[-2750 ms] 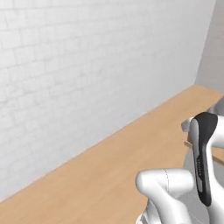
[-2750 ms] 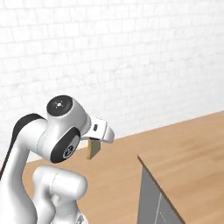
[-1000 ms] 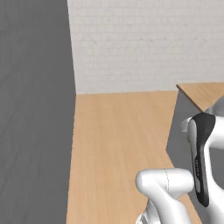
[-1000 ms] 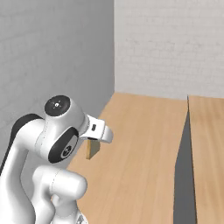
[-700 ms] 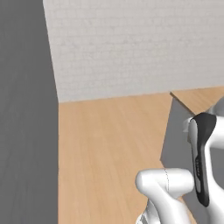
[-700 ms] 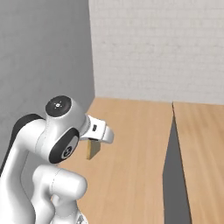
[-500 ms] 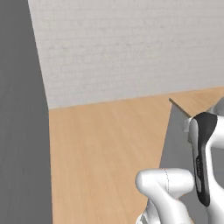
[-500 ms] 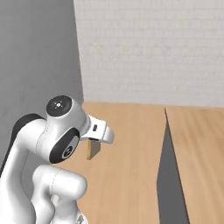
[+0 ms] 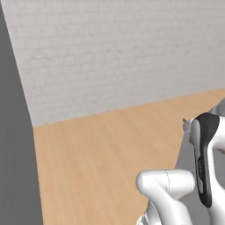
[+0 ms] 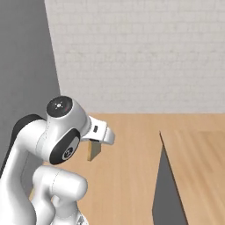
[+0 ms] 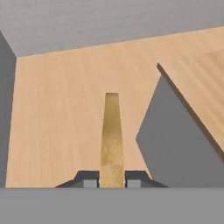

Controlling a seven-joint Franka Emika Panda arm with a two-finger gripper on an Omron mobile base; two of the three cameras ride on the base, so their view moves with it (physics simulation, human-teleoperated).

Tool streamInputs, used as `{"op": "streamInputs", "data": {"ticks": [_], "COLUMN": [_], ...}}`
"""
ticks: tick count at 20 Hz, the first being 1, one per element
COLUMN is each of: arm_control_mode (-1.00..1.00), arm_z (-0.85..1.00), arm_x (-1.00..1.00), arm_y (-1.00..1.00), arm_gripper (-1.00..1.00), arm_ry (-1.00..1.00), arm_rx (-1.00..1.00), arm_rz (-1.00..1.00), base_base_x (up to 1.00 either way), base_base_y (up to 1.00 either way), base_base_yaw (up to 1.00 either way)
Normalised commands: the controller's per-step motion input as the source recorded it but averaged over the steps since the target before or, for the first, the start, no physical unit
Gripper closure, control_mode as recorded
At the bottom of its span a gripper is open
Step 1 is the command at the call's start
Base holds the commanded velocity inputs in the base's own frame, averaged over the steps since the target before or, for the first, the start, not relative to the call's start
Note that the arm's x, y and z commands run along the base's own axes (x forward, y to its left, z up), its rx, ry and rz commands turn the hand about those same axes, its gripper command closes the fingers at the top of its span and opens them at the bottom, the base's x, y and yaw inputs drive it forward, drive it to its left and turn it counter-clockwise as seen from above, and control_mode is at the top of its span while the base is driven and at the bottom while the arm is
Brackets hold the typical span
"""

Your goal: Start the toaster. Once the lever pops up, take the bread to the plate on the dining counter.

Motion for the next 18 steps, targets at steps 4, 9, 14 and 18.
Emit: {"op": "streamInputs", "data": {"ticks": [4,9,14,18], "arm_control_mode": [1.0,1.0,1.0,1.0], "arm_z": [0.0,0.0,0.0,0.0], "arm_x": [0.0,0.0,0.0,0.0], "arm_y": [0.0,0.0,0.0,0.0], "arm_gripper": [1.0,1.0,1.0,1.0], "arm_ry": [0.0,0.0,0.0,0.0], "arm_rx": [0.0,0.0,0.0,0.0], "arm_rz": [0.0,0.0,0.0,0.0], "base_base_x": [1.0,1.0,1.0,1.0], "base_base_y": [0.36,0.31,0.18,0.13], "base_base_yaw": [-0.2,-0.21,-0.21,-0.23]}}
